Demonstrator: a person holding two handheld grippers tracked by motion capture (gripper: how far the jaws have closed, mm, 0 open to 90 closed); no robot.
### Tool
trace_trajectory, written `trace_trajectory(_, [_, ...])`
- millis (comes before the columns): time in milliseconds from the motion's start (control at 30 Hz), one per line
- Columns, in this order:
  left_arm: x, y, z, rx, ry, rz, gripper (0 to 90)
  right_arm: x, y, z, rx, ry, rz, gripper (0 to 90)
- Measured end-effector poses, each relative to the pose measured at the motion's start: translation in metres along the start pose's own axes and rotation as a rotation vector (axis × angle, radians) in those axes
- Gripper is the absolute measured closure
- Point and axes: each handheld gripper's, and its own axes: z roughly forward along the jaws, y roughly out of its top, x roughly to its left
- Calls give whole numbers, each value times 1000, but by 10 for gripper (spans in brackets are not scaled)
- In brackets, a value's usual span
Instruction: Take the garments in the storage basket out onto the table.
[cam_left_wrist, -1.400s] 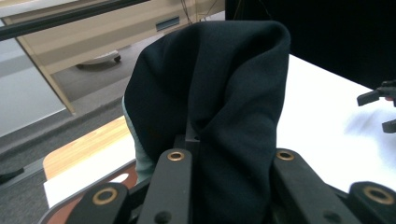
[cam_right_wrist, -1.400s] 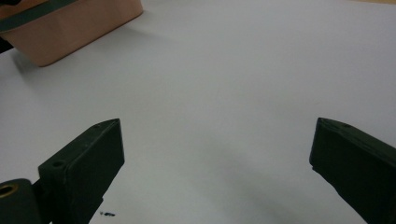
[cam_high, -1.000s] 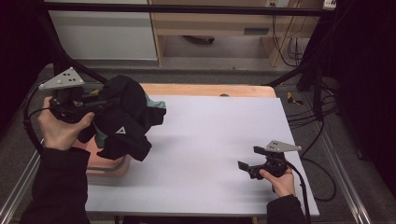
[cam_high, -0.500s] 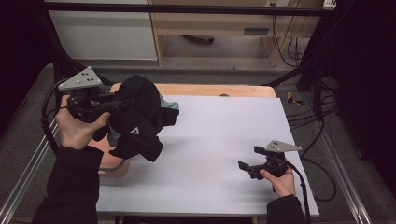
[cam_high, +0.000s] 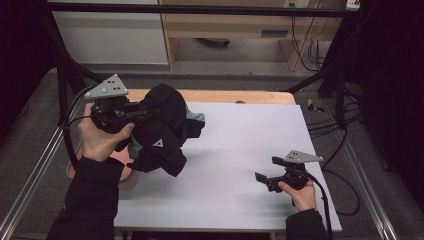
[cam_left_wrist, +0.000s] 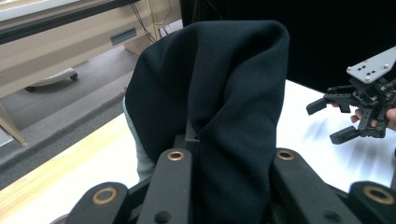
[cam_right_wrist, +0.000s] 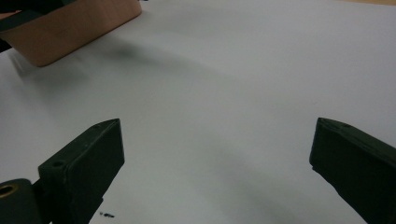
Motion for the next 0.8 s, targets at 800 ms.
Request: trace_trajectory(800, [-22,4,50,14,-44,8,767,0,0,0,0,1,-1,32])
